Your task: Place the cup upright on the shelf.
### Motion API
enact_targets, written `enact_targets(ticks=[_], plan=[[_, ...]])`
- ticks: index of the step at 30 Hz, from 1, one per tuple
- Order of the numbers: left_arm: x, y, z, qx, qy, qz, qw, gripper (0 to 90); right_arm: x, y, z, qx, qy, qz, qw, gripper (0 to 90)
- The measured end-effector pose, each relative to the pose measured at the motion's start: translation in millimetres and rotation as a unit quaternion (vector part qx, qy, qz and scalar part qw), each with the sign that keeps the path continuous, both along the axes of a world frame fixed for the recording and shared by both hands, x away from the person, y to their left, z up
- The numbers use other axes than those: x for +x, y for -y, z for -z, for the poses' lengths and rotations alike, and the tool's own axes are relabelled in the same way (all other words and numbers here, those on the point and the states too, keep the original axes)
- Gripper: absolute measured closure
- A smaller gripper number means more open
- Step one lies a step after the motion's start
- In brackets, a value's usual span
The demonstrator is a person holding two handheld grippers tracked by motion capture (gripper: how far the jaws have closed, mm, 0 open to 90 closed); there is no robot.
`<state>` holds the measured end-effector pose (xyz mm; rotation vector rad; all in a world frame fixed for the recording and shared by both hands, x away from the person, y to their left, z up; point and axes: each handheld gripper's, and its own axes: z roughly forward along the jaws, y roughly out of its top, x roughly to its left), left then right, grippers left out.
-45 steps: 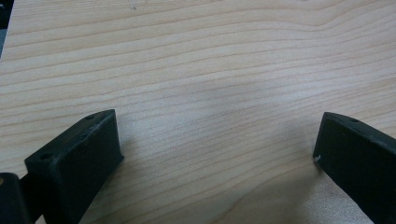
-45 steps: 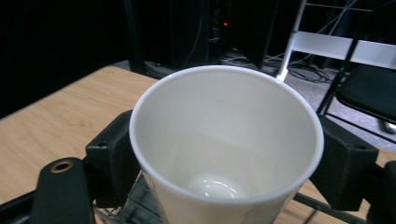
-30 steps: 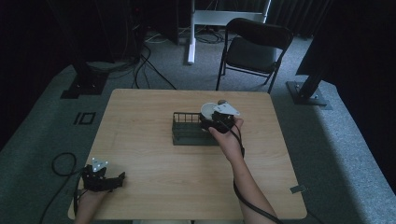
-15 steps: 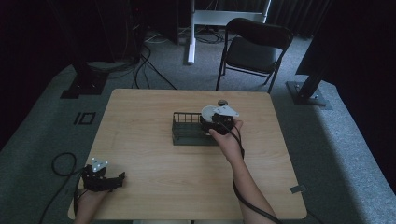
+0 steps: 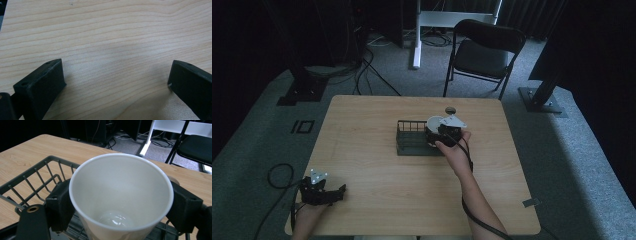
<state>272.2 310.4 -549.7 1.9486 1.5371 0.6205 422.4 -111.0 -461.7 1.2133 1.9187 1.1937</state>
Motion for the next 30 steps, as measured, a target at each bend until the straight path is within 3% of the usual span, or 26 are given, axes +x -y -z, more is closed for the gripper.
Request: enact_targets(ticks=[9, 13, 22, 30], plan=[[0.0, 0.0, 0.0, 0.0, 0.0, 0.0, 1.0, 0.9, 1.3, 2.5, -0.9, 0.002, -0.002, -0.013, 0.9999, 19.2], [0.0, 0.0, 0.0, 0.0, 0.0, 0.0, 1.0, 0.9, -0.6, 1.4, -2.1, -0.008, 0.008, -0.011, 0.9999, 13.1], [0.0, 0.0, 0.0, 0.0, 0.0, 0.0, 1.0, 0.9, -5.2, 3.2, -9.4, 0.009, 0.009, -0.02, 0.9997, 12.2], [0.0, 0.0, 0.0, 0.0, 0.0, 0.0, 1.0, 0.9, -9.4, 8.0, -9.4, 0.01, 0.013, -0.021, 0.9996, 12.2]])
